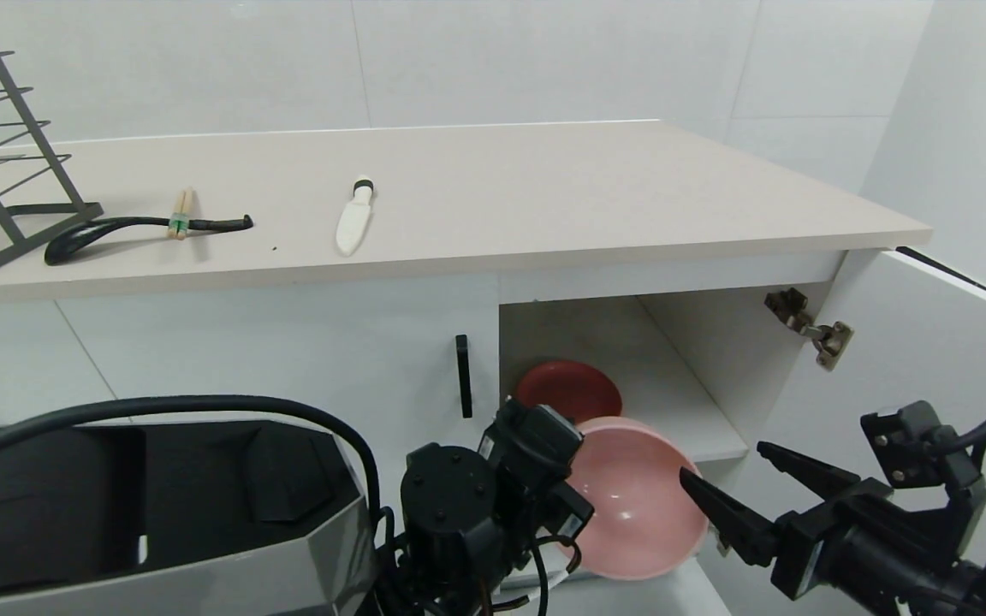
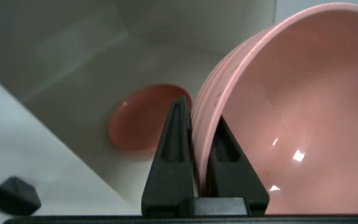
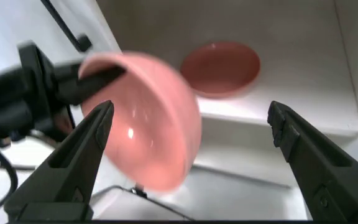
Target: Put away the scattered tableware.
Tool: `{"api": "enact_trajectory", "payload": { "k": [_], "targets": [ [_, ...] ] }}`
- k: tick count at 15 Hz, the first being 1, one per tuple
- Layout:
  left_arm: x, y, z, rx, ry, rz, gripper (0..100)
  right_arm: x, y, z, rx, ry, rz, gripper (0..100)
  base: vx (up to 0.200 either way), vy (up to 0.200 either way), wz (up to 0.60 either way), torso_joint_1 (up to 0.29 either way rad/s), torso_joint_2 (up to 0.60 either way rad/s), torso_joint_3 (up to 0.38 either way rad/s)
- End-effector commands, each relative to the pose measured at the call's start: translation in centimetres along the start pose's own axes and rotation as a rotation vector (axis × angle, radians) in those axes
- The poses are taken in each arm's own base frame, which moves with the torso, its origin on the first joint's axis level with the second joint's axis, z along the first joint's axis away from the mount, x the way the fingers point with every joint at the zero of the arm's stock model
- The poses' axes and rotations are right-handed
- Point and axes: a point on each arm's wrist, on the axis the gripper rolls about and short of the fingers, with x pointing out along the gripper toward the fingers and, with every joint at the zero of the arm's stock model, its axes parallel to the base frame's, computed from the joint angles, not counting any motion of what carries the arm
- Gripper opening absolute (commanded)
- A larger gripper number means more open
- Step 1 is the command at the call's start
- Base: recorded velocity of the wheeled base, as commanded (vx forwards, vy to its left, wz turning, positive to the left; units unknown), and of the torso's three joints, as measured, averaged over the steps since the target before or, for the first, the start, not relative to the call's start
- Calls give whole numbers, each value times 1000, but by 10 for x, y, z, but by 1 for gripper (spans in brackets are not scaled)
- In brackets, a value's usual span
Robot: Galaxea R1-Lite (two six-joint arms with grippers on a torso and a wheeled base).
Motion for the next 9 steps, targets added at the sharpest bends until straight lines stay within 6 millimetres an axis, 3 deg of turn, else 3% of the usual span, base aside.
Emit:
{"api": "enact_trajectory", "payload": {
  "k": [1, 6, 9],
  "targets": [
    [10, -4, -3, 15, -8, 34, 0, 0, -1, -1, -2, 9, -9, 100, 0, 0, 0, 0, 0, 0],
    [23, -28, 11, -14, -61, 111, 0, 17, -25, -5, -6, 37, -149, 100, 0, 0, 0, 0, 0, 0],
    [25, -31, 15, -24, -79, 114, 0, 29, -43, -6, -11, 7, -231, 100, 0, 0, 0, 0, 0, 0]
  ]
}}
